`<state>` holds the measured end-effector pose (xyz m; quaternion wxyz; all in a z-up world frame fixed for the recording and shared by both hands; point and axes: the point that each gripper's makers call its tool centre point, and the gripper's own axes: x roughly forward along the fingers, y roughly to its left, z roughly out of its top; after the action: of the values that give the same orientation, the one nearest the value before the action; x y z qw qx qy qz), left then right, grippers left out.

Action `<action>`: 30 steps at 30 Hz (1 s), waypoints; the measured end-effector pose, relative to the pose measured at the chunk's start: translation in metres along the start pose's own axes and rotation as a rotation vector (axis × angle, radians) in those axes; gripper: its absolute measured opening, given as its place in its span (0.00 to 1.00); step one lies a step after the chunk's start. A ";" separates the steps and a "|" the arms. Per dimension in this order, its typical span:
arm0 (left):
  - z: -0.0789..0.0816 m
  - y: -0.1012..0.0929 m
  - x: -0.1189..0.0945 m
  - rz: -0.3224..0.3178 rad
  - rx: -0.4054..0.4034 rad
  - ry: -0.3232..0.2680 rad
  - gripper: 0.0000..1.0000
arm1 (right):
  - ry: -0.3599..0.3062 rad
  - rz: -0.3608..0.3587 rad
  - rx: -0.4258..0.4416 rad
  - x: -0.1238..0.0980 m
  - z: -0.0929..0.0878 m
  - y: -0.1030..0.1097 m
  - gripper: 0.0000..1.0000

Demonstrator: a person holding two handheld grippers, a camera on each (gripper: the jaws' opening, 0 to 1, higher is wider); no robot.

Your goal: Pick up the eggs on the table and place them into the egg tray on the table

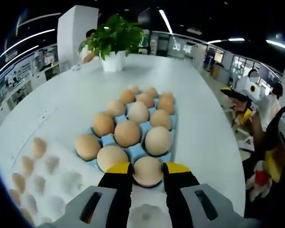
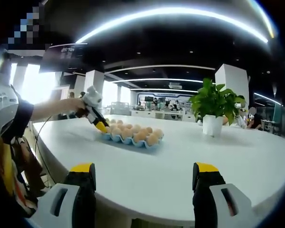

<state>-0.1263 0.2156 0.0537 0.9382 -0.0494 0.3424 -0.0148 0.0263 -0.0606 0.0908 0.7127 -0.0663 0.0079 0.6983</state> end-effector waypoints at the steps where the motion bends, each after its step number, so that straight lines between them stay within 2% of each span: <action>1: 0.000 0.000 0.000 0.000 0.008 0.000 0.25 | 0.000 0.000 0.000 0.000 0.000 0.000 0.88; 11: 0.001 -0.001 -0.002 0.015 0.062 0.006 0.25 | 0.003 0.001 -0.005 -0.001 0.001 0.002 0.88; 18: 0.013 -0.001 -0.020 0.039 0.070 -0.045 0.22 | 0.004 0.007 -0.005 0.001 0.002 0.005 0.87; 24: 0.019 -0.007 -0.047 0.059 0.030 -0.132 0.23 | 0.000 0.021 -0.010 0.004 0.005 0.009 0.87; 27: 0.020 -0.020 -0.066 0.069 0.034 -0.199 0.23 | 0.000 0.029 -0.009 0.007 0.007 0.011 0.87; 30: 0.017 -0.028 -0.079 0.076 0.022 -0.232 0.27 | 0.007 0.028 -0.016 0.008 0.006 0.011 0.87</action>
<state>-0.1756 0.1937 0.1205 0.9719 -0.0276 0.2328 0.0229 0.0146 -0.0519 0.0955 0.7021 -0.0742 0.0057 0.7082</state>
